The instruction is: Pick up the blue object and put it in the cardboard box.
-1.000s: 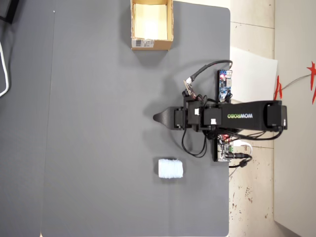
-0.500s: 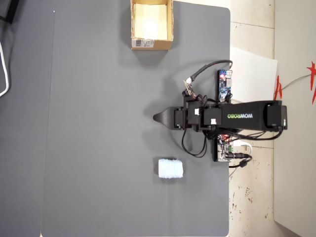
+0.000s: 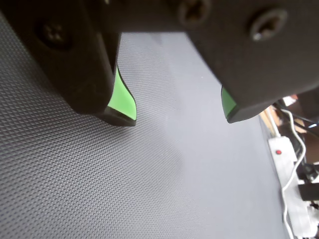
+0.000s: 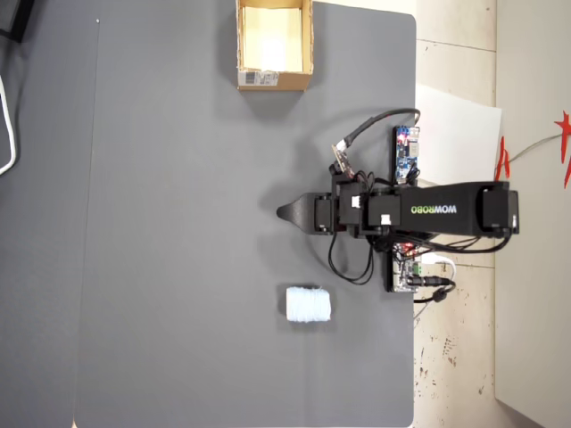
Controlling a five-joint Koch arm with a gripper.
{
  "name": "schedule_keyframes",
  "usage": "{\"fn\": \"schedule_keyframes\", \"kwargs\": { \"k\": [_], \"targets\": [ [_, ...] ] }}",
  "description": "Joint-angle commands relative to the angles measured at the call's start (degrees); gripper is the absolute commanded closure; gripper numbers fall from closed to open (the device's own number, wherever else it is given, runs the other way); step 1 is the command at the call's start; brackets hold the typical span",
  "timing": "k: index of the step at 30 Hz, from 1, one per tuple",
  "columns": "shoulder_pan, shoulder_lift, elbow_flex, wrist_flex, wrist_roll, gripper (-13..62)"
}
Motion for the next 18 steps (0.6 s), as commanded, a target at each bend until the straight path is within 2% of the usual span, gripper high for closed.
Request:
{"fn": "schedule_keyframes", "kwargs": {
  "k": [1, 9, 18],
  "targets": [
    [-1.05, 5.01, 2.02, 1.85, 1.85, 15.6],
    [-2.46, 5.01, 2.02, 2.02, 4.92, 15.6],
    [-10.55, 5.01, -0.97, 4.04, 19.07, 15.6]
  ]
}}
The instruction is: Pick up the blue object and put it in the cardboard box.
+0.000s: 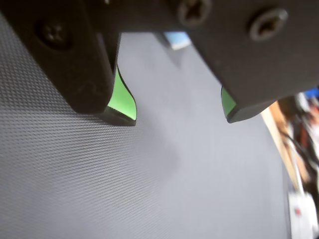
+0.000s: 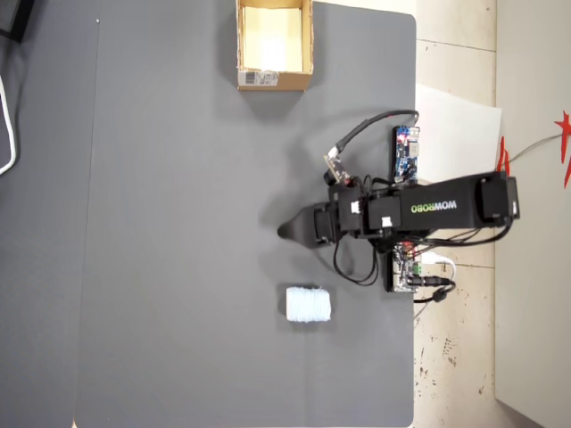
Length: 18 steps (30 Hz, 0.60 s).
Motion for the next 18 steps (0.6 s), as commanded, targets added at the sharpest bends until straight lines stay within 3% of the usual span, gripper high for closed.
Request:
{"fn": "schedule_keyframes", "kwargs": {
  "k": [1, 10, 18],
  "targets": [
    [-1.85, 5.01, -1.49, 5.71, 7.91, 15.6],
    [-10.72, 4.92, -11.78, 20.92, 21.01, 15.6],
    [-14.15, 4.39, -21.53, 33.93, 24.17, 16.3]
  ]
}}
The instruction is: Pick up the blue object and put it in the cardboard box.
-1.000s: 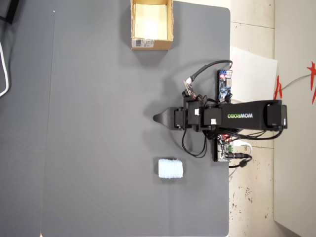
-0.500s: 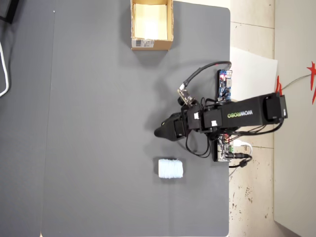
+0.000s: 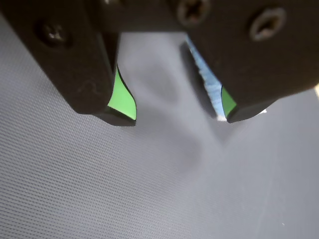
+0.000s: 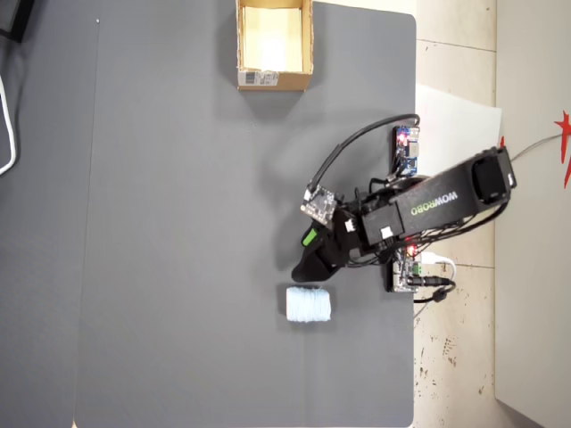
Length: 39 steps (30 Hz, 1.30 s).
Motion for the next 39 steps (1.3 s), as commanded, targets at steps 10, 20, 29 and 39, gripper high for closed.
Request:
{"fn": "schedule_keyframes", "kwargs": {
  "k": [10, 20, 29, 39],
  "targets": [
    [-4.83, -2.55, -20.57, 20.21, 12.39, 16.3],
    [-9.05, -9.84, -29.97, 26.63, 17.49, 16.3],
    [-12.22, -19.16, -38.58, 35.86, 21.36, 16.3],
    [-15.21, -27.69, -43.42, 39.46, 12.30, 16.3]
  ]
}}
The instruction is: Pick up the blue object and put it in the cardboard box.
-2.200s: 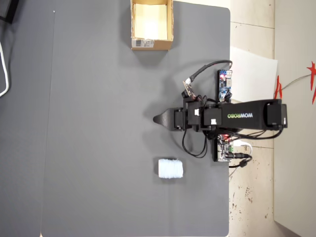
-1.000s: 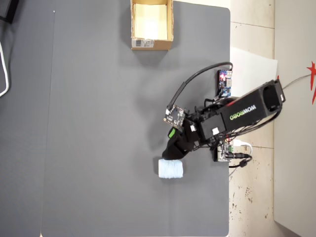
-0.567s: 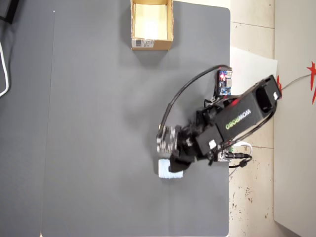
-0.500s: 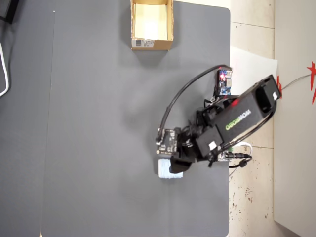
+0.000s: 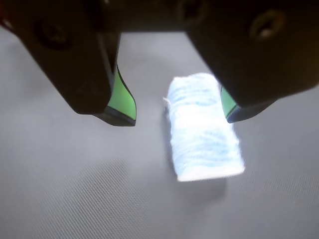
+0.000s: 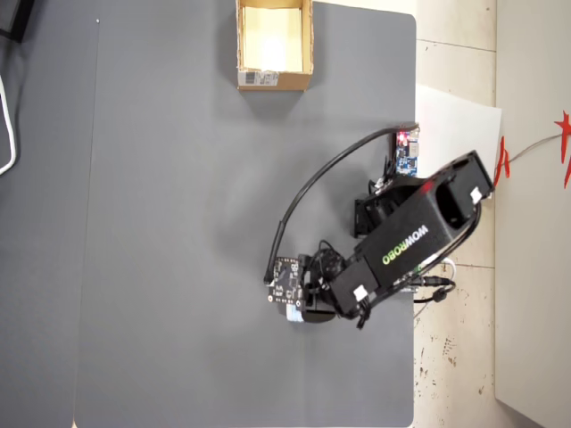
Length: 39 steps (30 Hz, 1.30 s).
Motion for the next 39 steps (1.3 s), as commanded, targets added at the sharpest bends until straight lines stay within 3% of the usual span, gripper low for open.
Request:
{"fn": "schedule_keyframes", "kwargs": {
  "k": [1, 9, 27, 30, 37, 39],
  "targets": [
    [-1.32, -0.53, -3.16, 0.18, -2.29, 16.3],
    [-2.46, -3.08, -0.62, -3.87, -8.17, 16.3],
    [-5.19, -10.46, 12.57, -21.18, -7.82, 16.8],
    [-4.92, -10.72, 14.15, -25.22, -8.35, 23.7],
    [-2.64, -7.73, 17.14, -30.23, -11.78, 47.7],
    [-1.49, -6.50, 17.75, -31.64, -12.04, 49.0]
  ]
}}
